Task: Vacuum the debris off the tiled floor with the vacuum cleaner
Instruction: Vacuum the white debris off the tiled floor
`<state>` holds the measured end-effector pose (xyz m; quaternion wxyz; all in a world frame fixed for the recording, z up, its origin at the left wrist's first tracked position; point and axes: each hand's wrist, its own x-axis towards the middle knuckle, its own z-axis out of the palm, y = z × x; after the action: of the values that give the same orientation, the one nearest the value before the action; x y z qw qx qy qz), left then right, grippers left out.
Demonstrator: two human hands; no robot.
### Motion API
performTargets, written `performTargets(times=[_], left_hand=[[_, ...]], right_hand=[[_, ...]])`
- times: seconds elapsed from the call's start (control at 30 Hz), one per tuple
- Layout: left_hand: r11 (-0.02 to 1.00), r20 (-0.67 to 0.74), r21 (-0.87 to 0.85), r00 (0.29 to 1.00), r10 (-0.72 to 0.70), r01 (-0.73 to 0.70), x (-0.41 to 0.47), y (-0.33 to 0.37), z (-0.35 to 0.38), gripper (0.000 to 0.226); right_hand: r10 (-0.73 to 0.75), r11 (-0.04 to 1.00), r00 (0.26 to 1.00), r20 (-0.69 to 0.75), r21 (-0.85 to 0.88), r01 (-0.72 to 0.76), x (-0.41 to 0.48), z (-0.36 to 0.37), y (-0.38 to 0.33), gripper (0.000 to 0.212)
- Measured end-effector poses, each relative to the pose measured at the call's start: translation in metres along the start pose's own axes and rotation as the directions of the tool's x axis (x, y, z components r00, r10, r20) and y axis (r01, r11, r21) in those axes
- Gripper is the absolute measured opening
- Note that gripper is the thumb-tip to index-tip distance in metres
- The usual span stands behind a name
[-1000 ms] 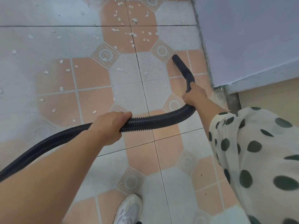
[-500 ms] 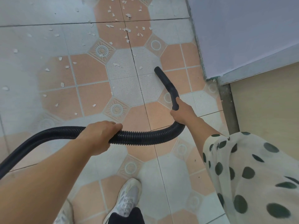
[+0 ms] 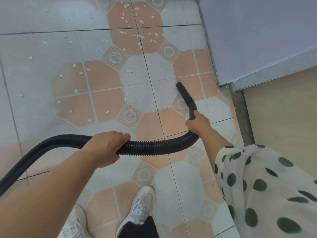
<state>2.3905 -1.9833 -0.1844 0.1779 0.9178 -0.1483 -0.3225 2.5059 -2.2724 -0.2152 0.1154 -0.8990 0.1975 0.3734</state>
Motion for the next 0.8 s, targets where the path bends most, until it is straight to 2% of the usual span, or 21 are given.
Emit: performTargets(times=[0.1,0.2,0.37,0.53,0.8], left_hand=[[1.0,-0.012,-0.02,1.0,0.014,-0.014,0.004,0.0,0.0,0.023],[0.999,0.014,-0.023,1.0,0.022,-0.022,0.003,0.001,0.006,0.023],[1.0,0.07,0.002,0.997,0.022,-0.022,-0.015,-0.005,0.02,0.023],[0.998,0.104,0.065,0.995,-0.007,0.001,-0.039,-0.023,0.025,0.025],[0.992,0.114,0.123,0.993,-0.018,0.004,-0.079,-0.048,0.026,0.018]], right_hand=[[0.077,0.997,0.997,-0.01,0.02,-0.077,-0.005,0.001,0.011,0.065],[0.079,0.996,0.997,0.014,0.039,-0.079,-0.016,0.008,0.022,0.065],[-0.04,0.999,0.997,0.069,-0.009,0.04,-0.035,0.02,0.024,0.058],[-0.127,0.991,0.981,0.144,-0.029,0.133,-0.051,0.037,0.009,0.07],[-0.198,0.973,0.95,0.241,-0.067,0.22,-0.086,0.073,-0.02,0.074]])
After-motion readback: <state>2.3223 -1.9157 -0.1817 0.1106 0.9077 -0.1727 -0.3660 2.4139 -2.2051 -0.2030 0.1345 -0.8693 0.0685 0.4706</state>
